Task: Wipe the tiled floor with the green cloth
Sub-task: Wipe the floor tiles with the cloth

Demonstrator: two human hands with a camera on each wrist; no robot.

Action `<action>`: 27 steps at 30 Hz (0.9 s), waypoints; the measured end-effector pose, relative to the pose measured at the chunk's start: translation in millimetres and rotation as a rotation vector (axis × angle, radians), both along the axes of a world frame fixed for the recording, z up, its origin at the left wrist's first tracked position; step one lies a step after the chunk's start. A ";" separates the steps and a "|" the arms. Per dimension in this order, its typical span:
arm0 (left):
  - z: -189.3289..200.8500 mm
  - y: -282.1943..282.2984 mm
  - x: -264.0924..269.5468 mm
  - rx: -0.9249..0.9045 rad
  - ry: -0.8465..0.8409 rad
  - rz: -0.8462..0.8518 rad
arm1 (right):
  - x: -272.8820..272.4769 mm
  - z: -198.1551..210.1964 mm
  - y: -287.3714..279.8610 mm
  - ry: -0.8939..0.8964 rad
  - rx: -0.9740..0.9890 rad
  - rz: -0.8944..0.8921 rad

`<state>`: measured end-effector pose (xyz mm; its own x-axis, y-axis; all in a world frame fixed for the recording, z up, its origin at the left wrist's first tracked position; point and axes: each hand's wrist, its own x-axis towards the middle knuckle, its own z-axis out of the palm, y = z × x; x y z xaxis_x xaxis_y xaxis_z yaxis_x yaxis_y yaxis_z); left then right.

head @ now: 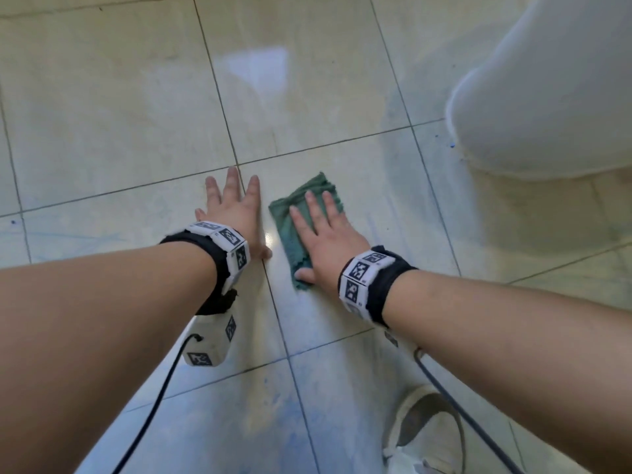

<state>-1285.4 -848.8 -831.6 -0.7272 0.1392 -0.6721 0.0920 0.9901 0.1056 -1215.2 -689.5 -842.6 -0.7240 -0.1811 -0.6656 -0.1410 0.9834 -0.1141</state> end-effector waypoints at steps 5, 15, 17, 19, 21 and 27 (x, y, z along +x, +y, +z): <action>-1.4 -1.9 0.6 0.005 0.003 -0.008 | -20.9 -1.4 26.3 0.045 0.029 -0.018; -2.7 -15.8 28.1 0.034 0.030 -0.099 | -1.1 -2.0 46.5 0.045 0.134 -0.428; -5.2 -18.5 39.6 0.030 0.037 -0.152 | 26.0 -2.2 13.3 0.034 0.082 -0.316; -5.9 -18.7 47.0 0.048 0.038 -0.153 | 51.3 -3.6 -22.4 0.002 0.041 -0.198; -5.0 -17.7 50.0 0.052 0.042 -0.156 | 64.7 -7.1 -41.8 -0.015 0.025 -0.134; -1.8 -16.8 48.8 0.028 -0.005 -0.172 | 35.2 -0.3 40.3 0.049 0.091 -0.298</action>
<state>-1236.6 -865.7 -833.5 -0.6875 0.2804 -0.6699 0.2592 0.9564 0.1343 -1180.0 -649.3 -842.9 -0.7677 0.1023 -0.6326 0.1513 0.9882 -0.0239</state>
